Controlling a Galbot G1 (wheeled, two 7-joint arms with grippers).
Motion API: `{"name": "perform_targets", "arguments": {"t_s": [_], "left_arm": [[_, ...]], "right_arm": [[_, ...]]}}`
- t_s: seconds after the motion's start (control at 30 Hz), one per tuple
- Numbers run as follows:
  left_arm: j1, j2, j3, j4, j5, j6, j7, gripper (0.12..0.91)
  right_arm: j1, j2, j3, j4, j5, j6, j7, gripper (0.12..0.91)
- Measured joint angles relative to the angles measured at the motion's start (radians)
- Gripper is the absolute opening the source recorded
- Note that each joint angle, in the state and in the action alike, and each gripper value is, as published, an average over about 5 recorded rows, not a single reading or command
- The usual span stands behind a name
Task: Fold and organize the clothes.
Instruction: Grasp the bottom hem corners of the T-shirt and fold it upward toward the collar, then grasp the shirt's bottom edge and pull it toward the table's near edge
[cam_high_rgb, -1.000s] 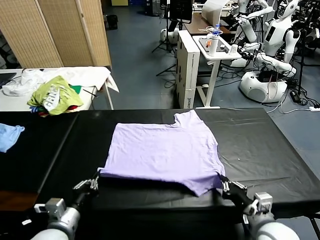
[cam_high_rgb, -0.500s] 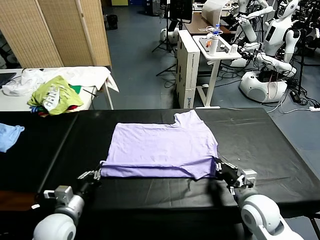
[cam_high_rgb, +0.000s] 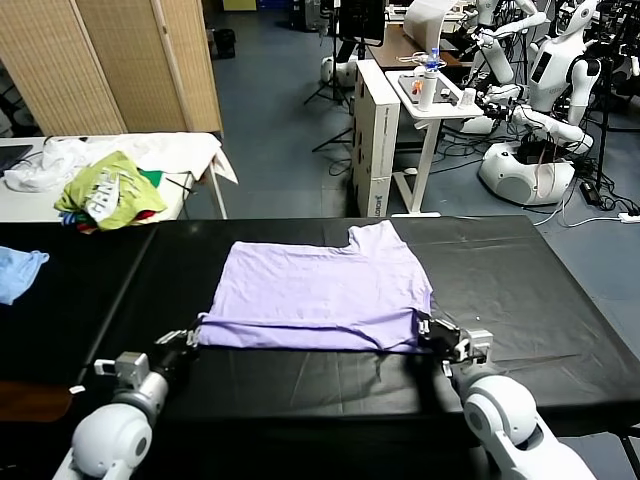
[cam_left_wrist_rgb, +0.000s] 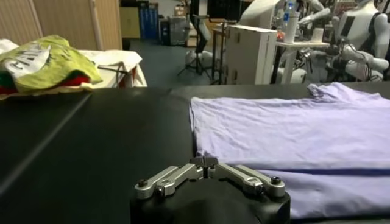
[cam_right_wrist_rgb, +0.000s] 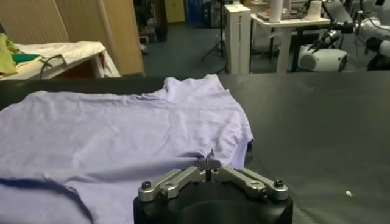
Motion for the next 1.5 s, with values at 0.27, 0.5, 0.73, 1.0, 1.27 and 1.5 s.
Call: {"name": "perform_targets", "arguments": {"t_s": [0.27, 0.5, 0.73, 1.0, 1.27, 1.5], "left_arm": [[-0.033, 0.019, 0.014, 0.026, -0.013, 0.004, 0.0, 0.147], [-0.06, 0.027, 0.033, 0.047, -0.017, 0.008, -0.001, 0.147], [-0.078, 0.02, 0.042, 0.054, -0.019, 0.015, -0.004, 0.174], [-0.04, -0.001, 0.012, 0.014, -0.008, 0.026, -0.011, 0.625], [0.048, -0.036, -0.008, -0.028, 0.043, 0.027, 0.0, 0.903], [0.069, -0.051, -0.005, -0.025, 0.048, 0.028, 0.0, 0.907]], "right_arm": [[0.003, 0.003, 0.007, -0.007, -0.003, 0.0, -0.001, 0.14], [-0.002, 0.009, 0.017, -0.002, 0.004, -0.007, -0.004, 0.15], [-0.039, -0.005, 0.053, 0.042, 0.012, -0.023, -0.038, 0.432], [-0.13, -0.044, 0.105, 0.137, -0.013, -0.019, -0.053, 0.874], [-0.231, -0.055, 0.134, 0.18, -0.049, -0.009, -0.067, 0.907], [-0.256, -0.052, 0.133, 0.181, -0.057, -0.01, -0.066, 0.867]]}}
